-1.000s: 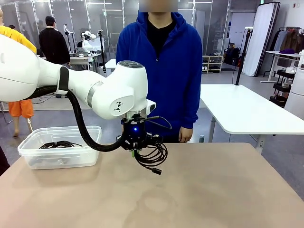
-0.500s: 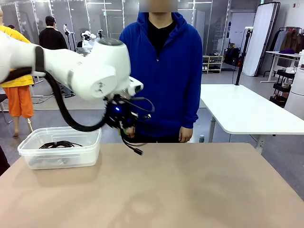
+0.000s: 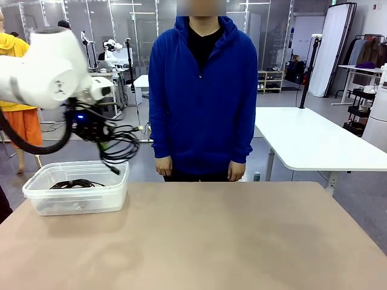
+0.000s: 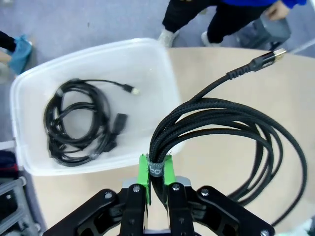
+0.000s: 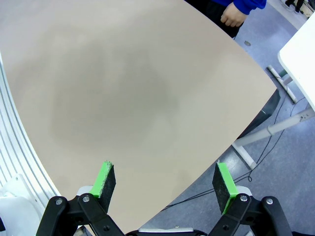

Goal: Organize and store the cables.
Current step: Place the USB Extension Cable into the Organizing box.

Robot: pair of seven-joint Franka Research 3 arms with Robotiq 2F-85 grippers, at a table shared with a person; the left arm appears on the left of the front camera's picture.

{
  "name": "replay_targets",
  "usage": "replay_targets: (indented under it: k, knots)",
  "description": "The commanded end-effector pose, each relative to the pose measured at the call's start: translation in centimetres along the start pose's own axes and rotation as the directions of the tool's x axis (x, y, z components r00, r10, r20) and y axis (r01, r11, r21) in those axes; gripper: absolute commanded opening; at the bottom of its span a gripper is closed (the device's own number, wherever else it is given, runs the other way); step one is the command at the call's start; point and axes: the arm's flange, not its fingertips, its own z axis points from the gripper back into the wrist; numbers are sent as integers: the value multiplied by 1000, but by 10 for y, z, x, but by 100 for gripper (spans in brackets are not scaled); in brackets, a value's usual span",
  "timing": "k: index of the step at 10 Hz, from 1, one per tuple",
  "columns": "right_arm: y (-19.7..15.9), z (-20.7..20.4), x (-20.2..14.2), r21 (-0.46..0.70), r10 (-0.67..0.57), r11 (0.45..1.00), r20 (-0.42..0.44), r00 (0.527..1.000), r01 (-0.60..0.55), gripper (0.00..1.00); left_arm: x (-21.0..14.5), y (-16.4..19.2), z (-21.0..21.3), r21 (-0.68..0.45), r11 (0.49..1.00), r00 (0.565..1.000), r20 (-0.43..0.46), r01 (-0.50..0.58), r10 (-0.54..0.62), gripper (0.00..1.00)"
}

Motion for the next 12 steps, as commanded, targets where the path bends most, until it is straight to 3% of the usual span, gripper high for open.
replay_targets:
  k: [1,2,5,12]
  knots:
    - [1,1,2,2,-22,1000,2,1000,22,100,-6,42,3,-12,1000,997,-70,-12,11,14]
    - [1,1,2,2,-22,1000,2,1000,22,100,-3,62,2,37,999,995,-87,-37,40,14]
    - [1,1,2,2,-22,1000,2,1000,22,100,0,95,0,-7,994,991,-83,-110,109,14]
    - [1,1,2,2,-22,1000,2,1000,22,100,0,98,-4,9,993,990,-76,-117,117,14]
